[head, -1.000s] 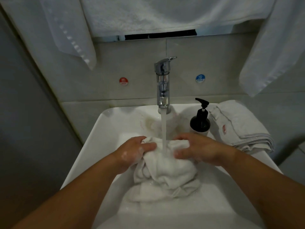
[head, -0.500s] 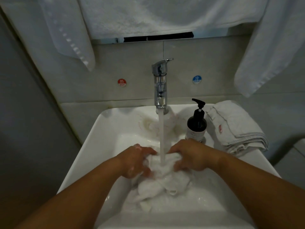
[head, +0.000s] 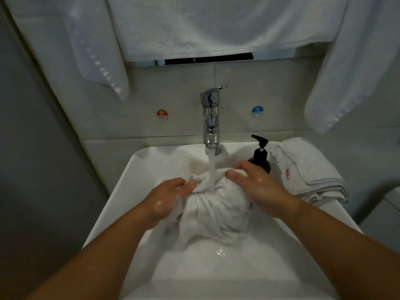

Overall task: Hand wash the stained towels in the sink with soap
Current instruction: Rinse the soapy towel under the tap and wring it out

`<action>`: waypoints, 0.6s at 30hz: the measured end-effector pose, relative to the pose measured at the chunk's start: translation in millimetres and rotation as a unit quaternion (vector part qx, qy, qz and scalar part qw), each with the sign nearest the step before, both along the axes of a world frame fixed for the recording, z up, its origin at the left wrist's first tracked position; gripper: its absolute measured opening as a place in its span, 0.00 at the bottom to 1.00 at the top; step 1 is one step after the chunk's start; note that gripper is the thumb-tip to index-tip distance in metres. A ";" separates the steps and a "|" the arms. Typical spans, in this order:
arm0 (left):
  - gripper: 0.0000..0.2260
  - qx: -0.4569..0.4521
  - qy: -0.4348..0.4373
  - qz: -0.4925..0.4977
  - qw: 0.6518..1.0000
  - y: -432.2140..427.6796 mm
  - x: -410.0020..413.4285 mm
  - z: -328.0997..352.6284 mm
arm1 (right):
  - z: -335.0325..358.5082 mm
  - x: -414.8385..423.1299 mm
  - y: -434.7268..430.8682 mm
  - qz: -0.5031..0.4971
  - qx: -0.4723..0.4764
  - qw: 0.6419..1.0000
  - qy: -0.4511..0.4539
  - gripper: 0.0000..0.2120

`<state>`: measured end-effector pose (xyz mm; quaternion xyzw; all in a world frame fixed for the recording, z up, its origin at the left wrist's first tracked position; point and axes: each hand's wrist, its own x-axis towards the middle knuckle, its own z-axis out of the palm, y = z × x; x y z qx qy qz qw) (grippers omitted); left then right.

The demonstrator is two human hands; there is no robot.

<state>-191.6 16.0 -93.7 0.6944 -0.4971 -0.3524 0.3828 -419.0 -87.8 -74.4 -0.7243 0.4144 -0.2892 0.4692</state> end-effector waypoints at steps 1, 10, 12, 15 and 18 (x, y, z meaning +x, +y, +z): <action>0.23 0.034 -0.051 -0.015 0.998 1.6 -1.1 -2.5 | -4.2 0.6 1.8 0.013 0.000 0.999 0.039 0.09; 0.55 0.169 -0.299 -0.221 0.913 8.0 -18.2 -18.8 | -24.3 0.4 16.2 0.276 -0.131 0.857 0.414 0.63; 0.58 0.198 -0.345 -0.223 0.890 4.9 -22.3 -24.0 | -31.5 5.5 24.3 0.279 -0.175 0.820 0.469 0.68; 0.52 0.203 -0.413 -0.239 0.855 -1.3 -20.8 -34.6 | -34.4 12.2 26.5 0.287 -0.262 0.765 0.513 0.53; 0.36 0.188 -0.420 -0.195 0.866 -5.0 -26.9 -37.3 | -38.5 14.2 20.7 0.242 -0.233 0.817 0.468 0.44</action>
